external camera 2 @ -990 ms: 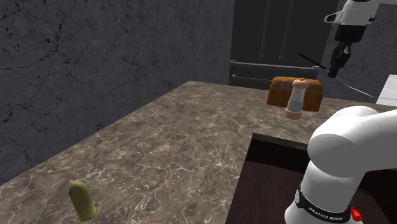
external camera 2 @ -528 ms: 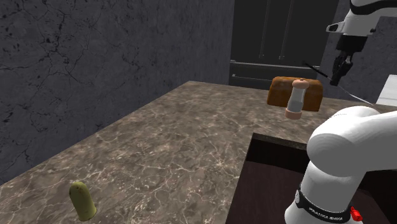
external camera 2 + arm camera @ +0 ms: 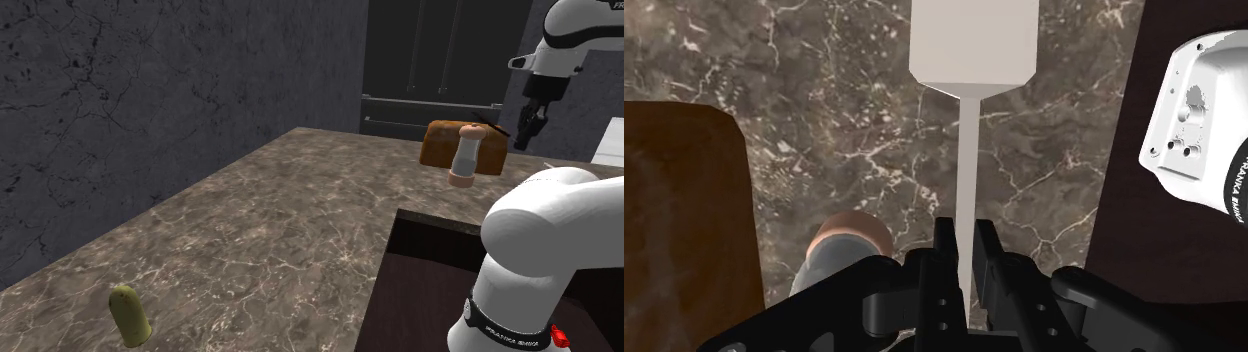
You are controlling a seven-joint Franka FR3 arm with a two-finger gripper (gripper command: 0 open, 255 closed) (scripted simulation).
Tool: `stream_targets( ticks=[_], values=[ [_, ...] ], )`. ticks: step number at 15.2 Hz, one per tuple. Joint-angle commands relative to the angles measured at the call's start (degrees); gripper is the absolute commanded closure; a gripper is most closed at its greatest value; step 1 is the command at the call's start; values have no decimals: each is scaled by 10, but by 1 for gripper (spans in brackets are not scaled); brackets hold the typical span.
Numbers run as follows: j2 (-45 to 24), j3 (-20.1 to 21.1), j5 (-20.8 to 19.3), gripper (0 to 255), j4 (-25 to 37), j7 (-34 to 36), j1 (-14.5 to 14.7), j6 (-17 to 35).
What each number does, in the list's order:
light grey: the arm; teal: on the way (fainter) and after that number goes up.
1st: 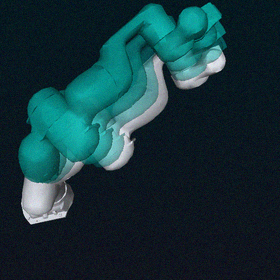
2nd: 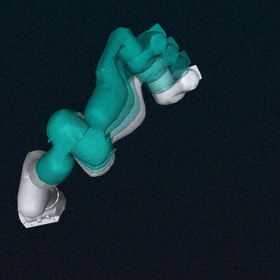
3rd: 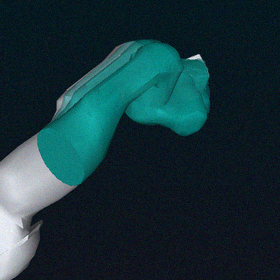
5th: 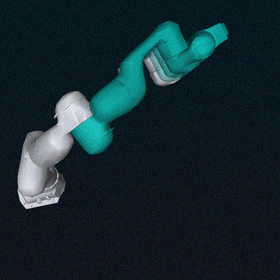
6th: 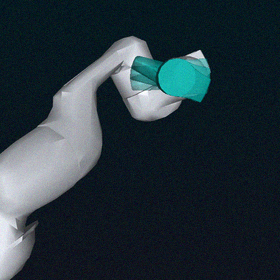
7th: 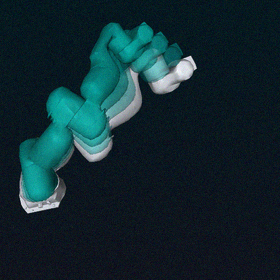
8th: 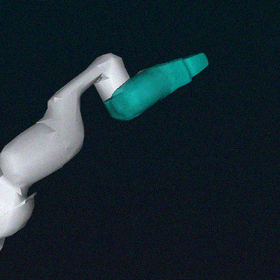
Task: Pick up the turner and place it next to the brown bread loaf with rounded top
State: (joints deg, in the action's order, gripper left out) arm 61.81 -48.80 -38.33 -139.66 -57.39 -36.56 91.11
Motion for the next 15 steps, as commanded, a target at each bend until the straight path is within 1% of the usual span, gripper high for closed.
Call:
stream_targets(
  ticks=[1,15],
  values=[
    [3,-10,-9,255,-16,2,-3,14],
    [4,-89,-77,255,-95,11,-15,101]
  ],
)
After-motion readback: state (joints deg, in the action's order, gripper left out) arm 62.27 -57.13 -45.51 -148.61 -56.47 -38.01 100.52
